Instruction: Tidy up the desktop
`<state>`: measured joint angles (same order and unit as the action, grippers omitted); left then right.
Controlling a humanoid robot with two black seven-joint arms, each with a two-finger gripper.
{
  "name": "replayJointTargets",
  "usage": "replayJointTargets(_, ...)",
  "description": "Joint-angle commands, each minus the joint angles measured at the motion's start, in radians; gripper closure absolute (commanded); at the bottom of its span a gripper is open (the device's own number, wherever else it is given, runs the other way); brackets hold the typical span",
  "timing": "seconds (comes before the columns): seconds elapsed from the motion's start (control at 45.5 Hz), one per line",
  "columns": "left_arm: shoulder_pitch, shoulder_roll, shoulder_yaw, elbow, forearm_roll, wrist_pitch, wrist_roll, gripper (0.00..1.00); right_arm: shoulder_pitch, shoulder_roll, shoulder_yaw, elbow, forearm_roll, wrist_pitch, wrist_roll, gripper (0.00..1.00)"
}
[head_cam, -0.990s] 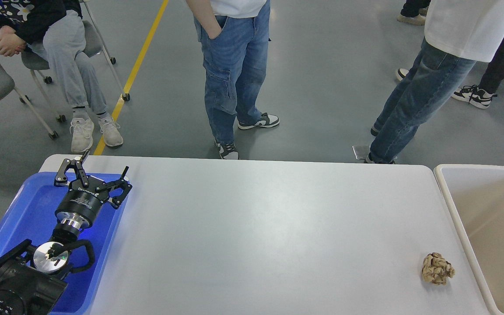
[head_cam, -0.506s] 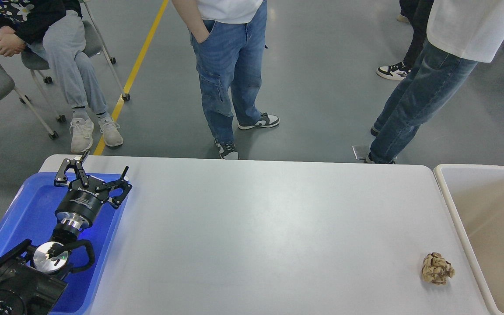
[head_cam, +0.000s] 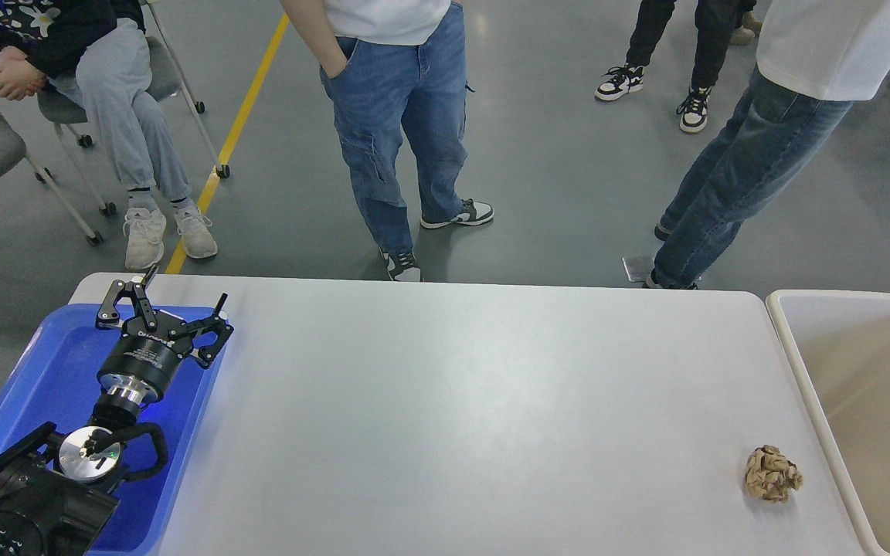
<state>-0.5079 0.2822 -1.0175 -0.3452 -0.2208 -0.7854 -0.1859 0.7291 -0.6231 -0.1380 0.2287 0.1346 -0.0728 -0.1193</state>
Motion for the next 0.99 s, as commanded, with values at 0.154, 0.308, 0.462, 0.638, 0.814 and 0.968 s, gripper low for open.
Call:
replayJointTargets(0.154,0.0,0.0,0.001,0.0,0.0,0.0,0.0,0.0,0.098,-0.132,-0.017,0.285,-0.141,-0.001,-0.01,0.0)
replayJointTargets(0.308,0.0,0.0,0.001,0.0,0.0,0.0,0.0,0.0,0.17,-0.153,-0.075,0.342,-0.222,0.004,-0.033,0.0)
replayJointTargets(0.462,0.0,0.0,0.001,0.0,0.0,0.0,0.0,0.0,0.311,-0.197,-0.166,0.469,-0.285,0.004,-0.054,0.0)
replayJointTargets(0.638,-0.001,0.0,0.001,0.0,0.0,0.0,0.0,0.0,0.417,-0.259,-0.209,0.616,-0.319,-0.001,-0.072,0.0)
replayJointTargets(0.814,0.0,0.0,0.001,0.0,0.0,0.0,0.0,0.0,0.507,-0.34,-0.242,0.81,-0.391,0.01,-0.076,0.0)
replayJointTargets(0.968,0.0,0.0,0.001,0.0,0.0,0.0,0.0,0.0,0.599,-0.401,-0.253,0.974,-0.481,0.021,-0.115,0.0)
